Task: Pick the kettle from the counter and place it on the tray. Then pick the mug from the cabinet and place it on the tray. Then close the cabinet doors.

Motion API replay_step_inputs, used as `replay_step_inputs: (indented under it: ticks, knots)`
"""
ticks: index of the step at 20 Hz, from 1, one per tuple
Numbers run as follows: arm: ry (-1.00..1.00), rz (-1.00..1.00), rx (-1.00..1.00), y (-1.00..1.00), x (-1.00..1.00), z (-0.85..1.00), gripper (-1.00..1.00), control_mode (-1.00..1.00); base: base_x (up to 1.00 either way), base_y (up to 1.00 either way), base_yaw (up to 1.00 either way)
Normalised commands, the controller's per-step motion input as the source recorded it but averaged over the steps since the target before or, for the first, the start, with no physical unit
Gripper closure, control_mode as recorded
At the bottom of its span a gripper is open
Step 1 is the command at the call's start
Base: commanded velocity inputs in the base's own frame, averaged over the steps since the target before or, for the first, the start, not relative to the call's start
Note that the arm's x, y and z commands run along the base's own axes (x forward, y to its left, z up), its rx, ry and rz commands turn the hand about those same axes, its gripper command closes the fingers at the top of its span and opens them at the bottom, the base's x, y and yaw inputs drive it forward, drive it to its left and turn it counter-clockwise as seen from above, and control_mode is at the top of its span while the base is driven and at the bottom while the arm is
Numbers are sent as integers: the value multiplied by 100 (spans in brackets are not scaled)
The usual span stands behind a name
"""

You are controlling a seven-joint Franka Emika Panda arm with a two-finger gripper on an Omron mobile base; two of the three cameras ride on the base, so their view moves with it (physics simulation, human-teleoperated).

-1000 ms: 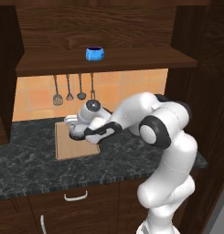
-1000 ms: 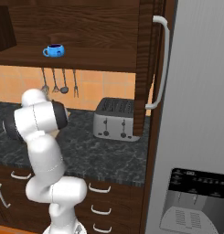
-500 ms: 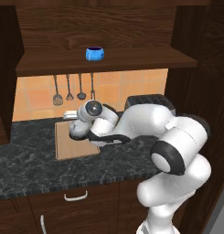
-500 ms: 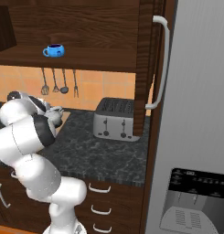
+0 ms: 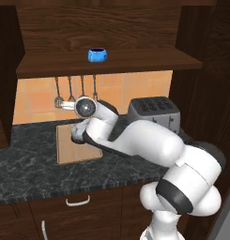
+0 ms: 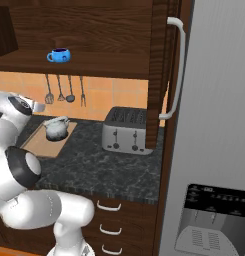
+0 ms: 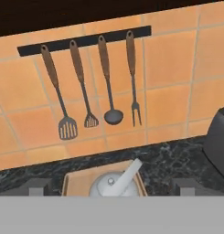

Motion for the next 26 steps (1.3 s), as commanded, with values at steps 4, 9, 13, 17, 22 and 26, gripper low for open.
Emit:
replay_step_inputs:
  ticks: [4,9,13,17,22,26]
  knots:
    - [0,-18,0,0,-23,93,-100,-100,0,0,0]
    - [3,-20,-3,-3,-4,76,-100,-100,0,0,0]
    - [11,-25,-10,0,4,59,-100,-100,0,0,0]
    - [12,-20,-1,-3,12,63,-100,-100,0,0,0]
    - [8,-2,0,-7,9,58,-100,-100,0,0,0]
    - [-13,1,-5,-15,14,3,-100,-100,0,0,0]
